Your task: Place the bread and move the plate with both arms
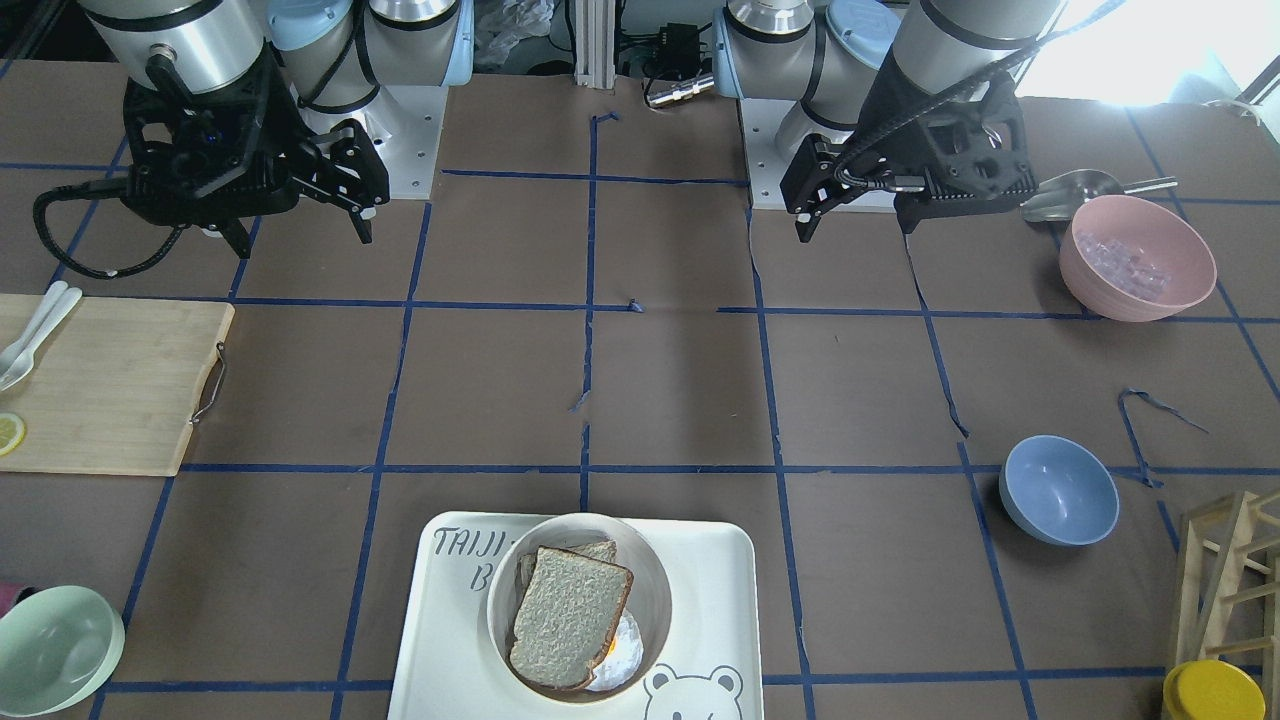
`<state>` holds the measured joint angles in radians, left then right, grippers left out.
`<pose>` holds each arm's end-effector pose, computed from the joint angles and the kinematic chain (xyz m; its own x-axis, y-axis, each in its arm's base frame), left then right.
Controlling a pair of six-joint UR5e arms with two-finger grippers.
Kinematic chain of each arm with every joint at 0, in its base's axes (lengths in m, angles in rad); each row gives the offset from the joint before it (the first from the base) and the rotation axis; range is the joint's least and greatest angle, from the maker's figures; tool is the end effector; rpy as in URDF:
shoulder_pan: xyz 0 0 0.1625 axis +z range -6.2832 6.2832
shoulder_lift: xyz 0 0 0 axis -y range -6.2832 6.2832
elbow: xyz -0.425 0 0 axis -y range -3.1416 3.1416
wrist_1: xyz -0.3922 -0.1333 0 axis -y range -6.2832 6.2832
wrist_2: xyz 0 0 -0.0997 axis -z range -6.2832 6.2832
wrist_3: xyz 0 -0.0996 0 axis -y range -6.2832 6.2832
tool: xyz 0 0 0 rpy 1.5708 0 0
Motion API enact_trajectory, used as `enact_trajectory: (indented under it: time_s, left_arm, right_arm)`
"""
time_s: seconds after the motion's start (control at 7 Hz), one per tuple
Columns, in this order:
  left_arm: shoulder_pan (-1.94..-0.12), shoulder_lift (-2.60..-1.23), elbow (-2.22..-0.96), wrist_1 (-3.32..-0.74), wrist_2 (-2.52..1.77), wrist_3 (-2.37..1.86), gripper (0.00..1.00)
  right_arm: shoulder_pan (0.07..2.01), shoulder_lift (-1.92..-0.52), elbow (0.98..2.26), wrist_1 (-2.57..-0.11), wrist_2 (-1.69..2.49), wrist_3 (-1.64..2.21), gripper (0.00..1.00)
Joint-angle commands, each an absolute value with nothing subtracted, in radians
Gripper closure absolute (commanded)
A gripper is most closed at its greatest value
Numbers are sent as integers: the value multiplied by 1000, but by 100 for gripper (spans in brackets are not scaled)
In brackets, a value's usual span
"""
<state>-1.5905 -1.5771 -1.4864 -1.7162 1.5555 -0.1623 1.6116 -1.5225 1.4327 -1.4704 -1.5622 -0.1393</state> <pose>-0.1444 -0.4837 0.5120 -0.9897 -0.1428 0.0042 -0.1421 0.9874 0.0688 0.1548 -0.5039 0.5215 -0.9838 -0.1790 -0.0100 -0.1791 0.9838 0.0093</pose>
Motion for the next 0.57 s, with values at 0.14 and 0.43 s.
enact_trajectory:
  time_s: [0.14, 0.43]
  left_arm:
    - [-1588, -1578, -1486, -1717, 1555, -163, 0]
    - [-1588, -1578, -1486, -1715, 1555, -163, 0]
  right_arm:
    - [1614, -1523, 1433, -1471, -1562, -138, 0]
    - [1614, -1523, 1433, -1470, -1562, -138, 0]
